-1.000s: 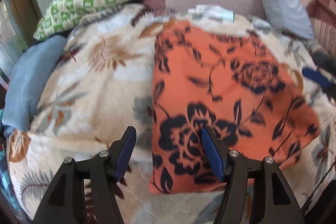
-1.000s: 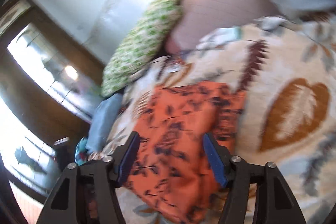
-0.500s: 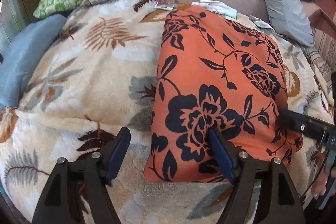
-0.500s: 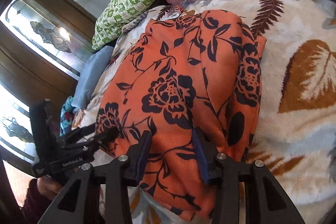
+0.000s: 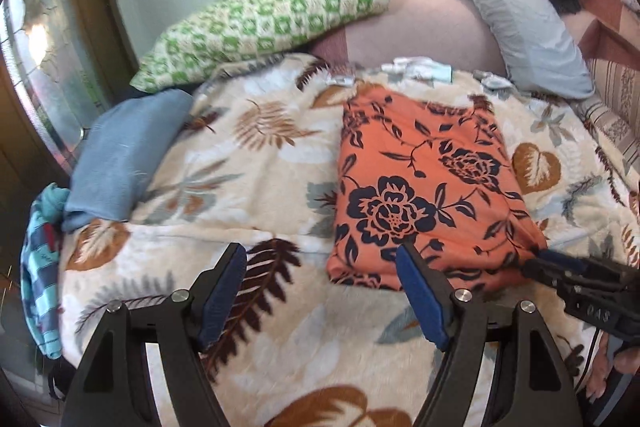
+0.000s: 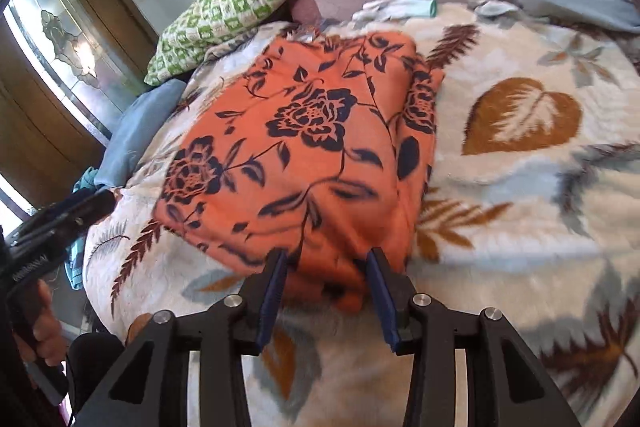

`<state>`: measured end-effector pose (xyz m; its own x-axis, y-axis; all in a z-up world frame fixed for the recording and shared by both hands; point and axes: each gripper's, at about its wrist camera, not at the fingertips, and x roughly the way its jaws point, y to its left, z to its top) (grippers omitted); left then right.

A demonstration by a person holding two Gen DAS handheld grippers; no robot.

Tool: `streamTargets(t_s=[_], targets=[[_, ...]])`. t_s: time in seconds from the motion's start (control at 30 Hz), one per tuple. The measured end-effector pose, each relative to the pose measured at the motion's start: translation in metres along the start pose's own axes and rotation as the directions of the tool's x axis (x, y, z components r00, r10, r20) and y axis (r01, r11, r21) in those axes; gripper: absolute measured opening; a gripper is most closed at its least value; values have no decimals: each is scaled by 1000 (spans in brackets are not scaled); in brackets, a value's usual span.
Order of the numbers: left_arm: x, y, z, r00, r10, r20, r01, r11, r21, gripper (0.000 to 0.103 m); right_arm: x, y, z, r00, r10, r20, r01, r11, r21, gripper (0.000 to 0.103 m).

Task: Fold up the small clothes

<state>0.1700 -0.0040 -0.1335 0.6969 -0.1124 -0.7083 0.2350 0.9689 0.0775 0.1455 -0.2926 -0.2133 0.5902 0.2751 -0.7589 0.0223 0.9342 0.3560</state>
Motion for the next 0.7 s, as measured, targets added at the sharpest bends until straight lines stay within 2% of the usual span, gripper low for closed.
streamTargets(t_s=[0.33, 0.63, 0.7], targets=[[-82, 13, -28, 995, 6, 101, -2, 999, -39, 78, -74, 59, -57, 997, -7, 83, 14, 996, -88, 47], [-124, 15, -50, 991, 6, 132, 2, 998, -60, 78, -130, 92, -76, 988, -2, 155, 19, 994, -111, 50], [-131, 13, -54, 991, 23, 132, -15, 998, -61, 82, -138, 96, -78, 985, 1, 170, 20, 993, -119, 51]])
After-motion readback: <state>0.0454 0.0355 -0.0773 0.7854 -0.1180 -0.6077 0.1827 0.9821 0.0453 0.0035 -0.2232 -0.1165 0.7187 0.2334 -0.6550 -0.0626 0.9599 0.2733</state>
